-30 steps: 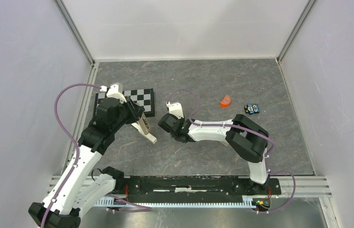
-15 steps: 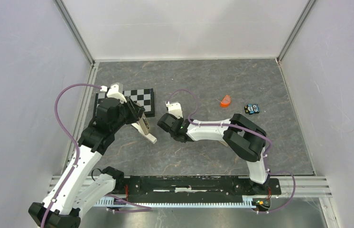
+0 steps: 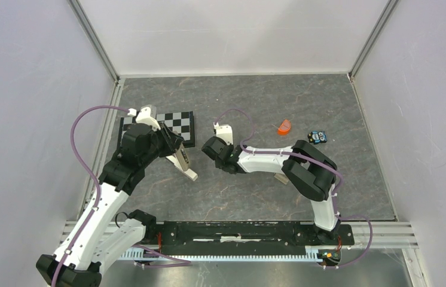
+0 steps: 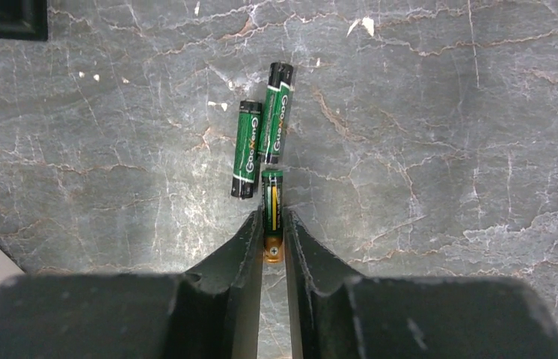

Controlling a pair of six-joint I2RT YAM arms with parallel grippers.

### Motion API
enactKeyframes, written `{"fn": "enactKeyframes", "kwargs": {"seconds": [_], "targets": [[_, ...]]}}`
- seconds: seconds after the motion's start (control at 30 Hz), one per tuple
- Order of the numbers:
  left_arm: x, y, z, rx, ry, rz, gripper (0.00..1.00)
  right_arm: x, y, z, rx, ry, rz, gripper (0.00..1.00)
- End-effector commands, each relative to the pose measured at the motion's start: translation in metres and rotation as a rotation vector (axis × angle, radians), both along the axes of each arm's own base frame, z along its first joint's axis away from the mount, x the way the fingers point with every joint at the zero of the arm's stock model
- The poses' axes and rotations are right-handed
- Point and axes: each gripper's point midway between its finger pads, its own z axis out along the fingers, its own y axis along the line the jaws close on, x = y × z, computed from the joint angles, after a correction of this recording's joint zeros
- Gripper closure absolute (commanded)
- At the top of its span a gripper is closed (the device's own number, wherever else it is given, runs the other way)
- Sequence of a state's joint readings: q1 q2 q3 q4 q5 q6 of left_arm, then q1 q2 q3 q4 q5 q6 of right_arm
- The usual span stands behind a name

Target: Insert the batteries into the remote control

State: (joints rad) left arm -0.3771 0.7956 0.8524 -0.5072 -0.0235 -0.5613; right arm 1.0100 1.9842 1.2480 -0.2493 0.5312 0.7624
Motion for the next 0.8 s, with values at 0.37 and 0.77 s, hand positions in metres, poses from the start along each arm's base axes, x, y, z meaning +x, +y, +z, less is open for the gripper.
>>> {"fn": "enactKeyframes", "kwargs": {"seconds": [0.37,0.77], "targets": [[-0.001,-0.031,0.002,-0.073,-0.012,-0.156,0.98,-0.016,-0.031,-0.004,-0.001,0.043,0.006,0.90],[-0.001,-0.089,-0.036,-0.329,0.122,-0.347,0.98,-0.042,-0.063,0.046,0.106,-0.029,0.063,0.90]]}}
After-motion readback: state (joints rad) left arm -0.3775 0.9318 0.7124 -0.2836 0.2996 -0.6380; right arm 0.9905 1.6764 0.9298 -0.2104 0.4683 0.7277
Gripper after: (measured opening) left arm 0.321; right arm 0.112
